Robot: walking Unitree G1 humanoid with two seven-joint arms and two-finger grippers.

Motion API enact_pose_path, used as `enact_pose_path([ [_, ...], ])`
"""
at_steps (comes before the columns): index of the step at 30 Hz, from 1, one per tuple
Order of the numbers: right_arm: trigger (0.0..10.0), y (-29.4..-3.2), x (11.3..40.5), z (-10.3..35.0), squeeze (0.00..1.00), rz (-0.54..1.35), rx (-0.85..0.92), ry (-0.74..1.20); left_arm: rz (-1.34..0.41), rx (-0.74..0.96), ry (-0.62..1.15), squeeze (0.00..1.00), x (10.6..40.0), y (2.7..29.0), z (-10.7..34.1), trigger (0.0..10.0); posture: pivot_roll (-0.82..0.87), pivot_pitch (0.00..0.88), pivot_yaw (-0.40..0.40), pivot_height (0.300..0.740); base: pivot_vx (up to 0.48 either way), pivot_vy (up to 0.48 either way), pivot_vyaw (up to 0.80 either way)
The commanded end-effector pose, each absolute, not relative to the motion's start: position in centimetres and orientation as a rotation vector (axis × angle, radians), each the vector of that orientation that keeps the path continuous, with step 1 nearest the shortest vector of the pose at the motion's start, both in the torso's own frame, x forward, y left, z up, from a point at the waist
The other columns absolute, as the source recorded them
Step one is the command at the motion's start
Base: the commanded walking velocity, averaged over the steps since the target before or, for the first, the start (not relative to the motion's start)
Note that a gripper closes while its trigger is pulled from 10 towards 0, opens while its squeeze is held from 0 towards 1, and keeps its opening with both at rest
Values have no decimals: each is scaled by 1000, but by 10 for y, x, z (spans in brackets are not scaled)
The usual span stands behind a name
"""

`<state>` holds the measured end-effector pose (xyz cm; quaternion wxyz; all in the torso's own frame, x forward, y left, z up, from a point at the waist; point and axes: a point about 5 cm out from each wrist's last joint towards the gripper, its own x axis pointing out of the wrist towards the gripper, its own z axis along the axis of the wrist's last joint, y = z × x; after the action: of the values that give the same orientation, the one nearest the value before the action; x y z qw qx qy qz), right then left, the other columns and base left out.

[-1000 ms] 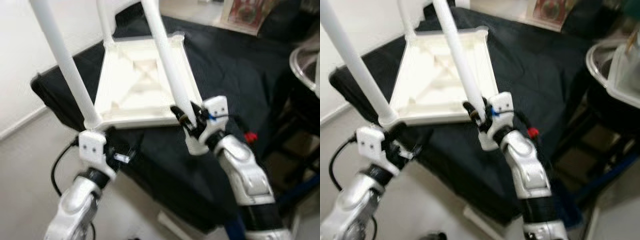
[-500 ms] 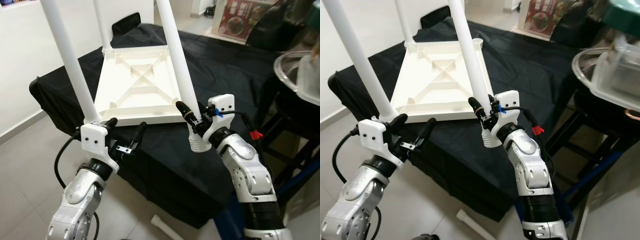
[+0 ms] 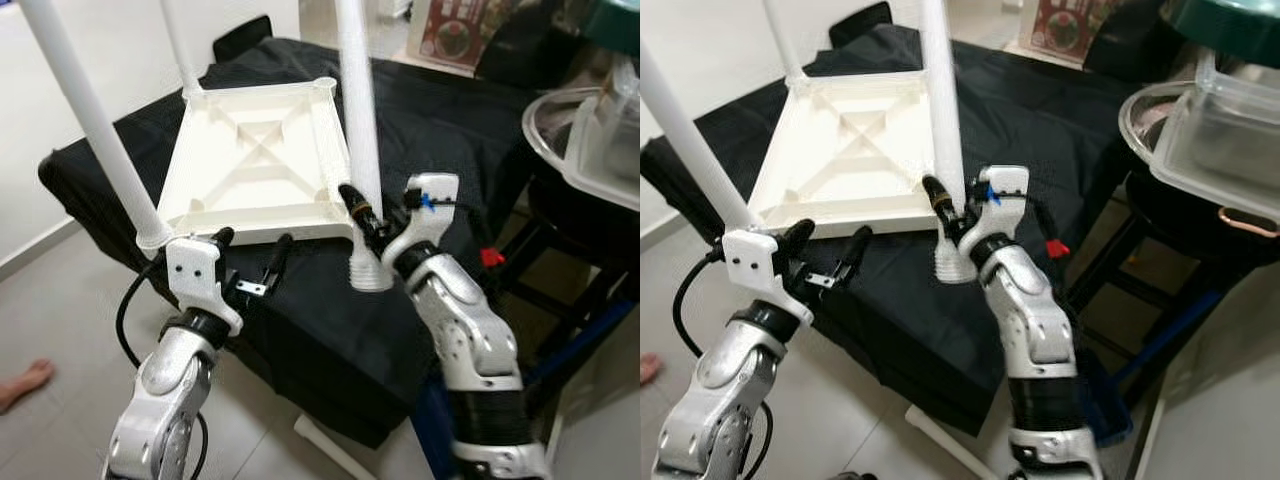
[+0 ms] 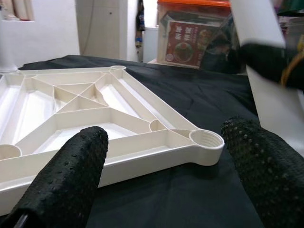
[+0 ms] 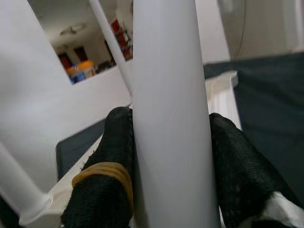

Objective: Building children table

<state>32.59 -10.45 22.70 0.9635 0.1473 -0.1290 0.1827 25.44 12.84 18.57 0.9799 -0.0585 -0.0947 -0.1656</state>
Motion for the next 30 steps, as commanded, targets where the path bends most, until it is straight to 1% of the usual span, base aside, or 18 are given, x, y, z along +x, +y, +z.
enact_pose_path([
  [1,10000,-101,328,229,0,345,299,-278,-308,-102,-163,0,255,133,181,10000,-10,129,-32,740,0,0,0],
  [7,10000,-101,332,235,0,295,360,-338,-299,-88,-166,0,255,133,182,10000,-5,133,-32,740,0,0,0],
  [9,10000,-99,334,235,0,308,392,-351,-300,-86,-167,0,254,133,182,10000,-4,136,-32,740,0,0,0],
  [11,10000,-91,333,238,0,413,476,-392,-301,-75,-168,0,254,132,182,10000,7,140,-39,740,0,0,0],
  [12,10000,-91,333,238,0,413,476,-392,-301,-75,-168,0,254,132,182,10000,7,140,-39,740,0,0,0],
  [13,10000,-86,330,239,0,484,503,-404,-301,-73,-169,0,254,131,182,10000,7,140,-39,740,0,0,0],
  [17,10000,-84,328,240,0,519,516,-413,-300,-70,-169,0,253,132,183,10000,12,145,-41,740,0,0,0],
  [20,10000,-95,323,240,0,534,509,-425,-291,-66,-166,0,251,134,182,10000,6,143,-47,740,0,0,0],
  [22,10000,-98,322,239,0,532,501,-426,-289,-66,-165,0,251,134,181,10000,6,143,-47,740,0,0,0],
  [25,10000,-111,322,236,0,496,457,-432,-295,-58,-163,0,250,131,180,10000,-3,137,-42,740,0,0,0],
  [30,10000,-114,321,234,0,484,439,-431,-301,-55,-164,0,251,130,180,10000,-3,137,-41,740,0,0,0],
])
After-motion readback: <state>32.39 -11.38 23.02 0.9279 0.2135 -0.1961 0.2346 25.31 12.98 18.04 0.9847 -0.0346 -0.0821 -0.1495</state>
